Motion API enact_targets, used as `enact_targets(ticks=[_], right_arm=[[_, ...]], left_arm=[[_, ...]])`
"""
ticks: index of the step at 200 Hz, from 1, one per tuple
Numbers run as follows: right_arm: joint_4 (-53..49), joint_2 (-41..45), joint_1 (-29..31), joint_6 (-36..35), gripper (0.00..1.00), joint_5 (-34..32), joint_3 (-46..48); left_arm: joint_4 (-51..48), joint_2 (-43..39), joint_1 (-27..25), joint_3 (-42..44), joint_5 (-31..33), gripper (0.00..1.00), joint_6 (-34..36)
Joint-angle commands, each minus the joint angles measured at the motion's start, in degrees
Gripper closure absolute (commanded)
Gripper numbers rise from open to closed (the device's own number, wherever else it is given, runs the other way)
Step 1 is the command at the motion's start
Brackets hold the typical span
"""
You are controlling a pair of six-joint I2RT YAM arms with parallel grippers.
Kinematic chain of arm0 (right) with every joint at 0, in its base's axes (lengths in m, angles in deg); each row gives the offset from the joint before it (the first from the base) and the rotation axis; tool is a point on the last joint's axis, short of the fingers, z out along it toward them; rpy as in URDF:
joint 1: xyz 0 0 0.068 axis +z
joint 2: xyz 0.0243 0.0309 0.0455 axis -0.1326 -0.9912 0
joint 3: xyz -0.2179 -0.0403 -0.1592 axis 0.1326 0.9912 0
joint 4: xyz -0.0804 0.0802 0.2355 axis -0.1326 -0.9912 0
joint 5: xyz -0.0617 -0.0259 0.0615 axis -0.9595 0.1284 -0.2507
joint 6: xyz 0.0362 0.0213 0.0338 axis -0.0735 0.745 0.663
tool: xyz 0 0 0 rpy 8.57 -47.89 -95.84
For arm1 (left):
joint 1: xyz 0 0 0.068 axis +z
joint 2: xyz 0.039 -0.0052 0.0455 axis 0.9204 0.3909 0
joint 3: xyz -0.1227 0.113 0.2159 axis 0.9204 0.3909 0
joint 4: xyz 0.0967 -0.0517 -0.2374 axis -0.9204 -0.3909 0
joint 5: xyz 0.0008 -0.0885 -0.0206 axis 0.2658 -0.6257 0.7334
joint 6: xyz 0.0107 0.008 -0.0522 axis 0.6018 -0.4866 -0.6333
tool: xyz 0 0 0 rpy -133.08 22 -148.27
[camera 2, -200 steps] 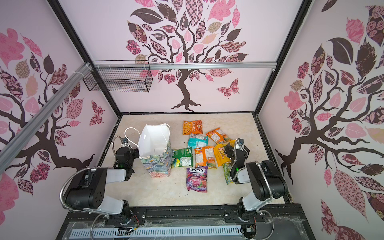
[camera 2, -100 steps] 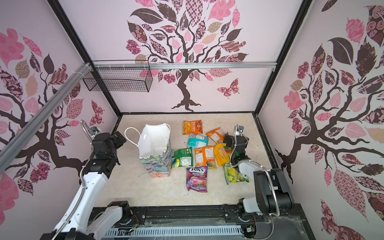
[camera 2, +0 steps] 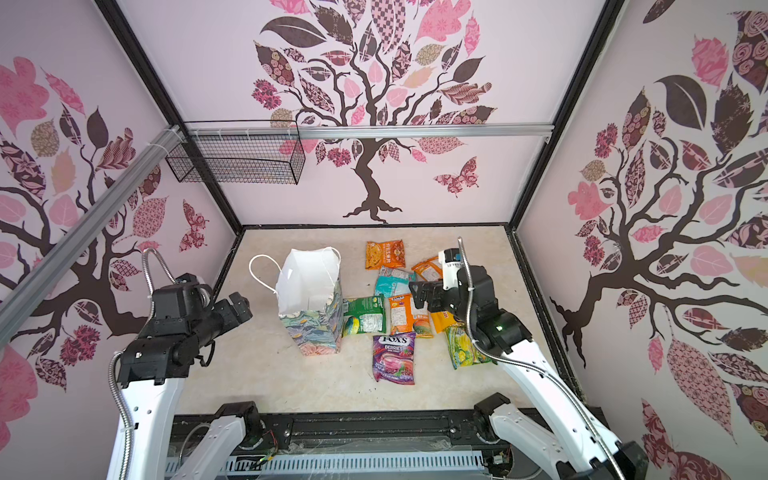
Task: Place the snacks into the paper bag
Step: 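Move left gripper to the bag edge while right gripper reaches toward purple packet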
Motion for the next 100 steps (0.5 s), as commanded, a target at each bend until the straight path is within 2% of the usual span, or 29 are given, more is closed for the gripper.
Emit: enact_targets(ticks=[1, 16, 31, 63, 100], right_arm=[[-16.62, 1.30, -0.15, 3.13, 0.06, 3.45, 0.33], [-21.55, -0.24, -0.19, 2.79, 0.05, 3.27, 1.02], [-24.50, -1.77, -0.22, 2.51, 0.06, 3.84, 2.03], [-24.38, -1.31, -0.16, 5.14, 0.08, 3.24, 4.99], [-22.41, -3.23, -0.15, 7.65, 0.13, 5.84, 7.94]], left_arm=[[-6.74, -2.33, 0.22, -4.06, -7.82, 0.02, 1.36], [-5.65, -3.29, 0.22, -4.06, -14.89, 0.02, 2.82], [-3.74, -3.73, -1.34, -3.08, -19.37, 0.02, 4.09], [2.80, -3.49, -1.66, 0.71, -28.52, 0.02, 5.12], [11.31, -0.84, -0.64, 4.49, -33.57, 0.02, 5.49]])
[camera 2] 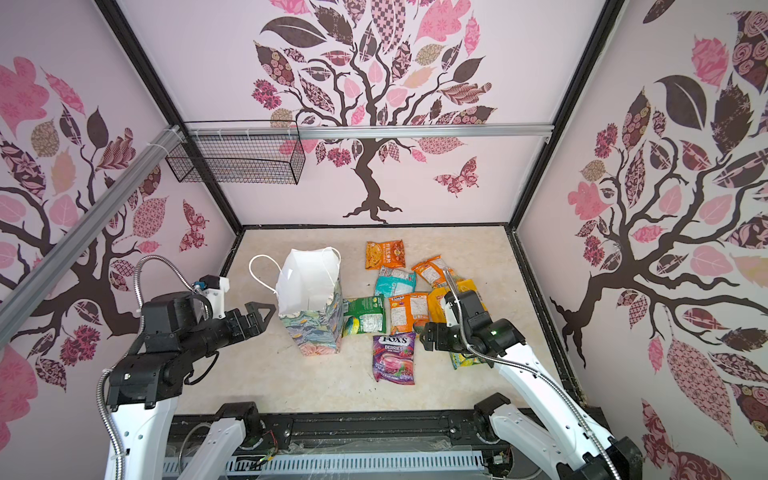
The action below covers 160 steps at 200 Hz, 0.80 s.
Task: Place the snacks into the paper bag
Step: 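Move left gripper to the bag edge while right gripper reaches toward purple packet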
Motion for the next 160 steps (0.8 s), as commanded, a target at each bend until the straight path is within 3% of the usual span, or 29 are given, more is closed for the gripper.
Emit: enact_targets(ticks=[1, 42, 58, 80, 160], right_arm=[[0.19, -1.12, -0.06, 2.65, 0.13, 2.42, 0.81], [4.38, -1.31, 0.30, 7.27, 0.18, 3.16, 3.17], [5.05, -1.78, 0.36, 8.07, 0.19, 2.39, 4.05], [6.71, -2.97, 0.75, 8.74, 0.20, 2.17, 5.29], [15.08, -10.01, 7.23, 12.29, 0.22, 1.63, 8.11]], left_arm=[[7.91, 2.20, 0.75, 2.88, -6.35, 0.02, 1.66], [13.91, 5.07, 1.02, 3.44, -7.00, 0.02, 2.62], [12.51, 5.34, 1.02, 2.65, -2.98, 0.03, 3.48], [13.31, 4.22, 1.02, 4.67, 0.32, 0.12, 2.30], [22.90, 1.90, 1.04, 11.65, -4.55, 0.21, 1.87]])
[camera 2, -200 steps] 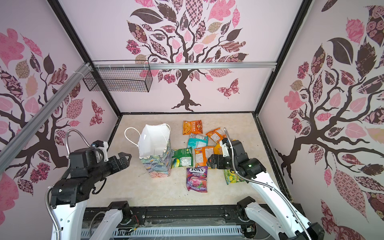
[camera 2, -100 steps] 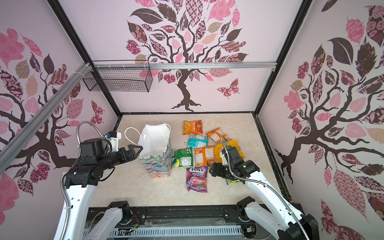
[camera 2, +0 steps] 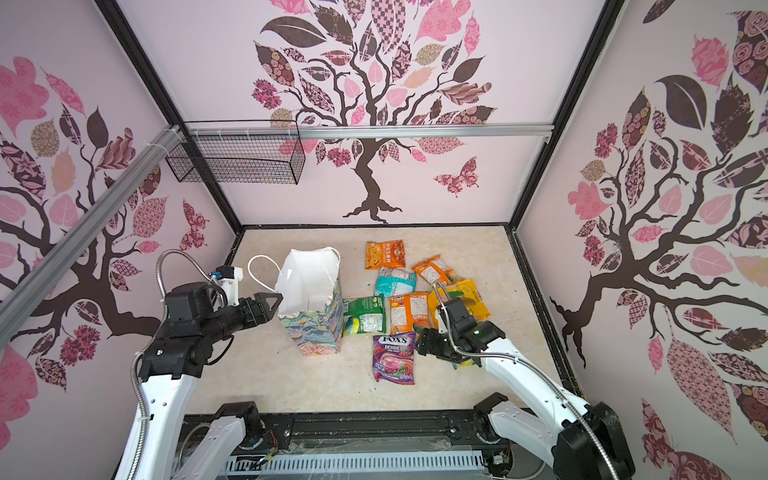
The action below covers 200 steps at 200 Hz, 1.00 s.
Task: Place the snacks into the paper bag
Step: 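Move left gripper to the bag edge while right gripper reaches toward purple packet, then lower the right gripper onto the purple Fox's Berries packet and close it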
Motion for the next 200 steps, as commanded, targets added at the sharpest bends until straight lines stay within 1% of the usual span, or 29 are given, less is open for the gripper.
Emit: enact_targets(ticks=[1, 34, 66, 120, 144, 174, 200], right_arm=[[4.04, -2.42, 2.60, 2.13, 0.22, -0.51, 0.24], [8.75, -5.21, 2.81, 3.42, 0.23, 0.46, 1.51], [12.57, -6.45, 2.81, 4.21, 0.23, -1.20, 2.87], [19.37, -7.83, 2.74, 6.40, 0.26, -2.81, 6.08], [21.36, -9.04, 2.73, 6.44, 0.27, -3.57, 6.50], [24.21, -11.24, 2.74, 6.75, 0.29, -3.01, 6.86], [25.00, -13.71, 2.71, 6.19, 0.30, -3.40, 5.44]], left_arm=[[5.58, -0.69, 0.27, 1.73, -1.64, 0.21, 0.27], [6.48, -0.15, 0.28, 2.28, -1.46, 0.19, -0.13], [6.98, -0.33, 0.27, 2.55, -1.81, 0.19, -0.30], [7.64, 0.09, 0.18, 2.88, -4.98, 0.19, -0.44], [7.08, 0.06, -0.18, 2.94, -5.06, 0.19, -0.68], [6.61, 0.00, -1.57, 3.04, -4.53, 0.19, -1.39], [6.18, 0.09, -1.94, 3.51, -4.38, 0.19, -2.71]])
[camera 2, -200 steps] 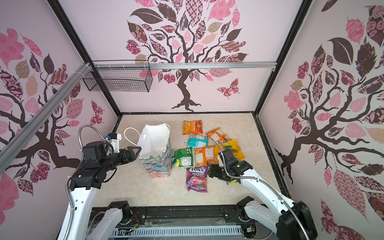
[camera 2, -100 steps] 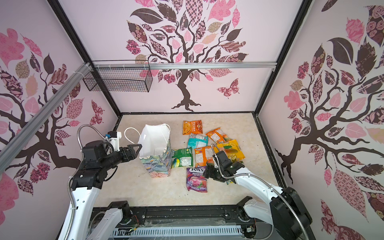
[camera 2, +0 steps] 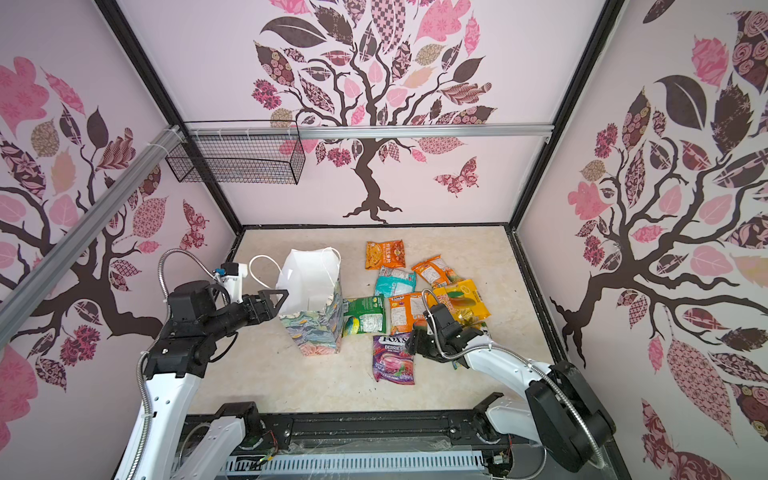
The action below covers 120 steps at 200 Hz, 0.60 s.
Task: Place the snacks into the paper bag
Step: 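Lower the right gripper onto the purple Fox's Berries packet and close it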
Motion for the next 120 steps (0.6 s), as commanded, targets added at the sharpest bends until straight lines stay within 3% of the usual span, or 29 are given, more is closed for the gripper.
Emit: enact_targets(ticks=[1, 120], right_arm=[[2.18, -2.52, 0.16, 0.15, 0.30, -0.95, -1.59], [5.46, -6.56, 0.17, -0.04, 0.33, -2.36, -1.54]], left_arm=[[0.50, -0.14, -0.40, 2.03, -0.09, 0.19, -1.31], [0.53, -0.59, -1.76, 2.42, 2.43, 0.19, -1.18]])
